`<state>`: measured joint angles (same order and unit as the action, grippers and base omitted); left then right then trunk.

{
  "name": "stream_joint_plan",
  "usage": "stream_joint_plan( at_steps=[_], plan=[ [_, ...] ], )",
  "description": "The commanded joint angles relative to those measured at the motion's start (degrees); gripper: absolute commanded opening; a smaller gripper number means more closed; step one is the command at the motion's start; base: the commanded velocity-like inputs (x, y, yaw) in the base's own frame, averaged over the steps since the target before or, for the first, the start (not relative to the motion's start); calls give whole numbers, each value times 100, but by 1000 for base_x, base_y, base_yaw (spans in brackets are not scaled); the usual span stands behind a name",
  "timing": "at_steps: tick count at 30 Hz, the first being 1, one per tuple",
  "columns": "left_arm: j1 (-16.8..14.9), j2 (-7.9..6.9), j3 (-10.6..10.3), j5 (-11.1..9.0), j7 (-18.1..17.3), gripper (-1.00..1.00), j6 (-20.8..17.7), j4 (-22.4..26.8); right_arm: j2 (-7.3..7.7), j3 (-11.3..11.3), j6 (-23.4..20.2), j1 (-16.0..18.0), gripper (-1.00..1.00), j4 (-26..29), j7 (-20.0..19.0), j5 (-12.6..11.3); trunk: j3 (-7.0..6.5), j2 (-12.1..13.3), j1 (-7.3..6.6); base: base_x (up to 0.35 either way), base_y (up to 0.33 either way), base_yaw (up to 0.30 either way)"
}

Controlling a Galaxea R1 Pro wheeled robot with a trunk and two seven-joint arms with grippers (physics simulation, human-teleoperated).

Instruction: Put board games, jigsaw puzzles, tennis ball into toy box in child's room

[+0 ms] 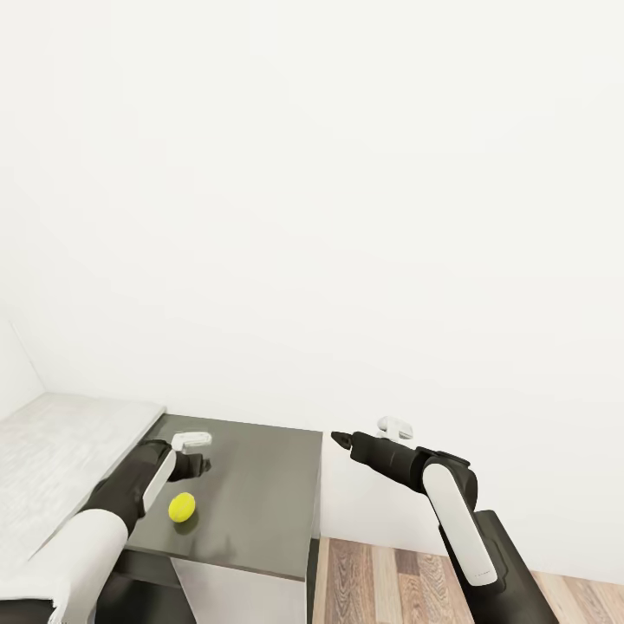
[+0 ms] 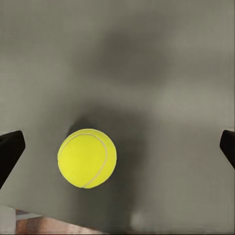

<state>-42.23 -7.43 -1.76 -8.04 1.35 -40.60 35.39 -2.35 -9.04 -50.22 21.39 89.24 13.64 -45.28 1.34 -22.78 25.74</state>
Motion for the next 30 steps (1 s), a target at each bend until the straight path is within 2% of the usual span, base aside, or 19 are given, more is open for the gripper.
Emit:
stream_joint_plan(
  at_steps=[1,5,9,15,23,30],
  plan=[
    [-5,-38,-12,-42,14,100,-8,-114,-2,-1,-14,6,100,6,60,-60,14,-14,4,0,0,0],
    [-7,-189,45,-48,13,100,17,-358,-2,-1,-14,6,100,9,60,-60,14,-14,4,0,0,0],
    [-9,-257,103,-50,14,100,146,-483,-3,-1,-14,6,100,9,60,-60,14,-14,4,0,0,0],
    [-9,-300,115,-45,14,100,569,-695,-3,-4,-14,6,100,11,60,-60,14,-14,4,0,0,0],
    [-5,-290,111,-42,14,100,681,-697,-3,-7,-14,6,100,12,60,-60,14,-14,4,0,0,0],
    [-5,-284,80,-46,9,100,999,-699,-3,-4,-14,6,100,14,60,-60,14,-14,4,0,0,0]
  ],
)
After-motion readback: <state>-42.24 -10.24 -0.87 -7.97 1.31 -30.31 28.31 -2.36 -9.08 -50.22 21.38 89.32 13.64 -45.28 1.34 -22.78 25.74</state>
